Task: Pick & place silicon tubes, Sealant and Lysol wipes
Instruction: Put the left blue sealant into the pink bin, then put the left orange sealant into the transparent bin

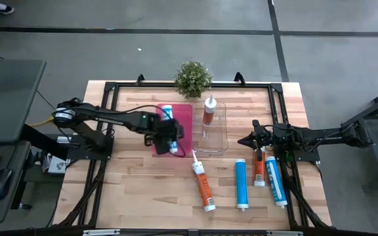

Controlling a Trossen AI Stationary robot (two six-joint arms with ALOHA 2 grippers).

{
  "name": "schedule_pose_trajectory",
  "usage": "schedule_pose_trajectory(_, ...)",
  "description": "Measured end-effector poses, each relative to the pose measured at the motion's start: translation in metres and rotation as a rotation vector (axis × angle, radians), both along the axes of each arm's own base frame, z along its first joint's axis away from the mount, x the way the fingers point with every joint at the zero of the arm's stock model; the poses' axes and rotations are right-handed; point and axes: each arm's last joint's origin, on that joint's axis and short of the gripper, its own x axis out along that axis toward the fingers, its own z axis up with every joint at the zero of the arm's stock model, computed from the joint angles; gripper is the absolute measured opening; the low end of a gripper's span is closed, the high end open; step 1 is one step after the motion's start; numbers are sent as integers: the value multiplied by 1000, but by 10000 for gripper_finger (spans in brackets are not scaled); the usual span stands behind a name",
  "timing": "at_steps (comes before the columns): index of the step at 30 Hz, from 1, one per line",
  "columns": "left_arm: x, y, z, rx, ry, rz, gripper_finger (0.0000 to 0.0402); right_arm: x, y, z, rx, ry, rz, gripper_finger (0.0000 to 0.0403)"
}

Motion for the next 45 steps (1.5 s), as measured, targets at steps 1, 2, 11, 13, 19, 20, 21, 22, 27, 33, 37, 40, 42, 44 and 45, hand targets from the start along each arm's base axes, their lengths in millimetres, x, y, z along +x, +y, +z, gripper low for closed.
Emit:
schedule_pose_trajectory(1, 5, 3, 1, -5, -11, -1, 197, 0, 0, 0, 0, 0, 0, 1)
schedule_pose_trajectory(2, 10, 6, 2, -5, -18, -3, 197, 0, 0, 0, 0, 0, 0, 1)
schedule_pose_trajectory(11, 38, 31, -8, -21, 16, 24, 197, 0, 0, 0, 0, 0, 0, 1)
schedule_pose_trajectory(13, 45, 34, -13, -23, 6, 30, 197, 0, 0, 0, 0, 0, 0, 1)
schedule_pose_trajectory(19, 47, 37, -16, -75, 14, 18, 197, 0, 0, 0, 0, 0, 0, 1)
schedule_pose_trajectory(20, 47, 36, -16, -87, 13, 13, 197, 0, 0, 0, 0, 0, 1, 1)
schedule_pose_trajectory(21, 48, 38, -16, -93, 7, 13, 197, 0, 0, 0, 0, 0, 0, 1)
schedule_pose_trajectory(22, 48, 39, -15, -101, 1, 12, 197, 0, 0, 0, 0, 0, 0, 1)
schedule_pose_trajectory(27, 49, 40, -15, -111, -18, 9, 197, 0, 0, 0, 0, 0, 1, 1)
schedule_pose_trajectory(33, 50, 40, -14, -97, -23, -32, 197, 0, 0, 0, 0, 0, 1, 1)
schedule_pose_trajectory(37, 51, 40, -14, -96, -30, -31, 233, 0, 0, 0, 0, 0, 1, 1)
schedule_pose_trajectory(40, 51, 40, -14, -93, -38, -33, 264, 0, 0, 0, 0, 0, 1, 1)
schedule_pose_trajectory(42, 51, 40, -14, -92, -38, -34, 272, 0, 0, 0, 0, 0, 1, 1)
schedule_pose_trajectory(44, 51, 40, -14, -92, -38, -34, 275, 0, 0, 0, 0, 0, 1, 1)
schedule_pose_trajectory(45, 51, 40, -14, -90, -37, -33, 276, 0, 0, 0, 0, 0, 0, 1)
